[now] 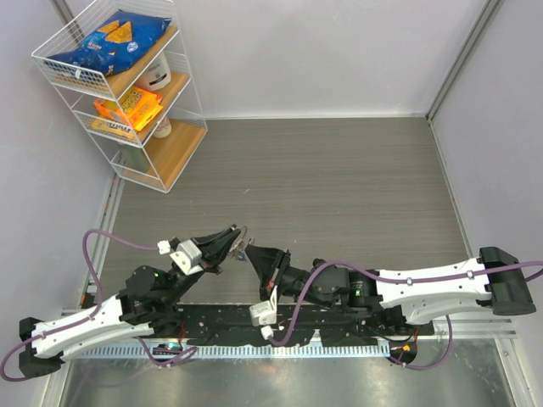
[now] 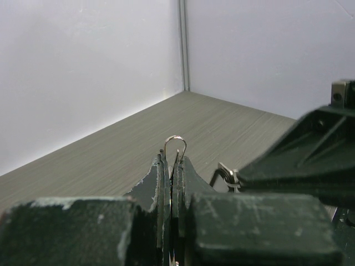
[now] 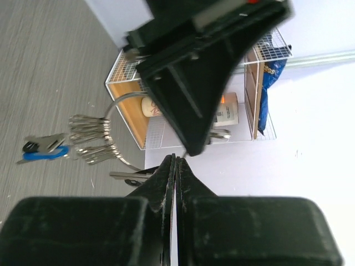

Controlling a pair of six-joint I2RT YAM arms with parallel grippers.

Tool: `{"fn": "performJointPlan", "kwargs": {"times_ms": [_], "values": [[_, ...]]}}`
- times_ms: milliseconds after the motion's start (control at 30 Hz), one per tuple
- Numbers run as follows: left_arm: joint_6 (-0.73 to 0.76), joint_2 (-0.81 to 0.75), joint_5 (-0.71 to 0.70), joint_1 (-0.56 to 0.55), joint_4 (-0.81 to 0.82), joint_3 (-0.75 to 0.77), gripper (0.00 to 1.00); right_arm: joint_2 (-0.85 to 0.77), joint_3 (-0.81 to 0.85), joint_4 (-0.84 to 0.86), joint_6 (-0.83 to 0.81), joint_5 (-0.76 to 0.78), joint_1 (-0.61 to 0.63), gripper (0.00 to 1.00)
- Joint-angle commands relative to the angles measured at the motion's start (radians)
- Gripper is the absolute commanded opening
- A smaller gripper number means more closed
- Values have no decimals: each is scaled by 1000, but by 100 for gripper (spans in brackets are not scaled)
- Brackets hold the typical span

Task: Put the keys on the keyring

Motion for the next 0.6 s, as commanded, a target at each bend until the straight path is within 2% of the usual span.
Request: {"fn": "performJointPlan", "kwargs": {"times_ms": [0,200,567], "values": [[16,-7,38,-2,81,3,0,0,-45,159,-166,65,40,6],[29,-10,79,0,84,-4,0,36,-77,286,-294,130,58,6],[38,-11,147,0,107,-18,0,86,-89,397,-433,180,78,5]]}}
